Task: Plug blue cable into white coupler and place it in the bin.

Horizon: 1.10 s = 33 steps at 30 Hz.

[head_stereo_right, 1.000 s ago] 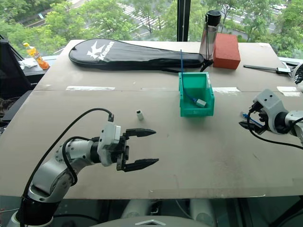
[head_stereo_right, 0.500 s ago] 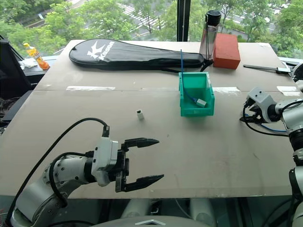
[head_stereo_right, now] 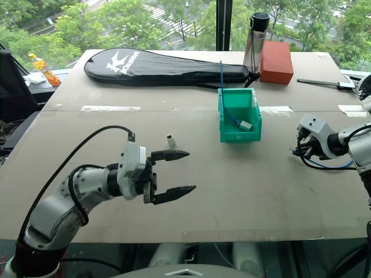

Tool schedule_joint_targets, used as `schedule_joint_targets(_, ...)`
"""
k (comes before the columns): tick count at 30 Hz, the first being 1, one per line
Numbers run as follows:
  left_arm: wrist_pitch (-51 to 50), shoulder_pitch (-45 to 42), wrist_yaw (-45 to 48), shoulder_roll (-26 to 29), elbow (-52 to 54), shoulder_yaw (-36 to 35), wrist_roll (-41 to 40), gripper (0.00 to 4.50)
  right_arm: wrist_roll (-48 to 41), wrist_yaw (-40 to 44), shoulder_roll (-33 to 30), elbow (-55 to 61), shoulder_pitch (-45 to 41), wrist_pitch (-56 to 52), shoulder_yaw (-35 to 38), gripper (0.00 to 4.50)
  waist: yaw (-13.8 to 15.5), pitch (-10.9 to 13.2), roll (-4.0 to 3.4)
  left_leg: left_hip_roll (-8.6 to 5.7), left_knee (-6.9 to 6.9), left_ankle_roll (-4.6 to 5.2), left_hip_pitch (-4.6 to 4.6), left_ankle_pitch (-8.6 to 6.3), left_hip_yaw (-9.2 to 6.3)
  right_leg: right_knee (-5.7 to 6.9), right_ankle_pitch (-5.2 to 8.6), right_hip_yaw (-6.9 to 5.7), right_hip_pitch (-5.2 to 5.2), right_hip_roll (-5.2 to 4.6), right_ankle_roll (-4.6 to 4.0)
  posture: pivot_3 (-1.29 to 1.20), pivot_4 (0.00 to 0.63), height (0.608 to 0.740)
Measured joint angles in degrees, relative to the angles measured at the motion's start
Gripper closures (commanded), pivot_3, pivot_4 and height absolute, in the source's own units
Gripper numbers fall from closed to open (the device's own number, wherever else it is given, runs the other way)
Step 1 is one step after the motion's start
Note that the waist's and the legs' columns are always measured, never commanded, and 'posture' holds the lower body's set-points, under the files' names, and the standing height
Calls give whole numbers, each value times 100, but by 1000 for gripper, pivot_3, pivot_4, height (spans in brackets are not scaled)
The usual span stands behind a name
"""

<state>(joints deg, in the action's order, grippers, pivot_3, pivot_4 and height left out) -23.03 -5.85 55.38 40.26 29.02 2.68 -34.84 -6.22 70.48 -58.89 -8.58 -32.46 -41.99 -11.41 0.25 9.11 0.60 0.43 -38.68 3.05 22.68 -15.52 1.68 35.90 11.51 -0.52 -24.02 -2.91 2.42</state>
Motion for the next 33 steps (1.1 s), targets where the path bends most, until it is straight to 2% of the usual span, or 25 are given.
schedule_joint_targets(5,495,129,543,0,-480,25,219,0,-217,-168,77,1778,312,-524,34,4473,-57,1,2,2,2,-1,12,-1,2,-5,-6,2,-13,-6,13,0,150,740)
schedule_joint_targets(8,772,325,750,1,-542,10,330,0,-196,-369,377,2607,245,-747,-401,4473,-58,2,3,2,2,-1,13,-1,2,-4,4,1,-15,-11,-4,0,150,740)
schedule_joint_targets(17,1317,830,1017,6,-747,-91,540,0,326,-591,1183,2918,-494,-757,-2022,4473,-49,2,5,0,-1,-1,13,-1,1,-2,4,-5,-16,-19,-8,0,150,740)
schedule_joint_targets(19,1397,894,1040,4,-791,-103,578,0,425,-644,1443,2661,-576,-719,-2223,3644,-53,2,6,0,0,-1,14,-1,0,-2,4,-6,-16,-20,-9,0,150,740)
schedule_joint_targets(21,1481,908,1042,0,-833,-99,651,0,510,-730,1694,2389,-670,-613,-2290,2587,-59,2,6,0,0,-1,15,-1,0,-1,3,-6,-16,-20,-10,0,150,740)
schedule_joint_targets(22,1483,908,1042,0,-834,-99,653,0,512,-732,1696,2382,-671,-611,-2290,2319,-58,2,6,0,0,-1,15,-1,0,-2,3,-7,-16,-20,-10,0,150,740)
schedule_joint_targets(24,1535,819,993,-36,-953,-46,794,0,531,-789,1762,2290,-660,-518,-2227,1441,-53,-2,11,-1,0,-1,14,-1,-1,-1,3,-8,-15,-21,-10,0,150,740)
schedule_joint_targets(25,1520,693,931,-71,-1033,22,886,0,422,-800,1751,2370,-522,-514,-2057,1152,-40,-2,12,-1,0,-1,15,-1,-3,-1,3,-10,-15,-21,-10,0,150,740)
schedule_joint_targets(27,1409,433,813,-151,-1149,128,1007,0,80,-802,1780,2612,-216,-528,-1589,283,27,-1,12,-2,0,-1,17,-1,-7,0,2,-13,-14,-19,-8,0,150,740)
schedule_joint_targets(28,1299,268,696,-179,-1208,218,1109,0,-221,-802,1852,2835,-83,-537,-1214,133,39,-1,12,-2,0,-1,17,-1,-6,0,-2,-12,-15,-18,-3,0,150,740)
schedule_joint_targets(29,1198,151,635,-186,-1231,301,1200,0,-412,-810,1879,3041,30,-527,-914,133,43,-1,12,-2,0,-1,17,-1,-6,0,-8,-11,-15,-18,9,0,150,740)
schedule_joint_targets(30,999,-97,579,-213,-1258,475,1301,0,-741,-827,1833,3473,442,-462,-258,133,83,-2,14,-4,0,-1,20,-1,-18,-2,-10,-19,-10,-18,12,0,150,740)
schedule_joint_targets(32,869,-244,575,-229,-1302,574,1340,0,-999,-842,1799,3768,762,-431,203,133,87,-3,16,-7,0,-1,21,-1,-26,-5,-9,-25,-3,-20,13,0,150,740)
schedule_joint_targets(33,747,-477,598,-295,-1407,724,1353,0,-1242,-911,1823,4069,1215,-380,743,133,123,-3,16,-8,0,0,21,-1,-33,-6,-9,-29,3,-20,14,0,150,740)
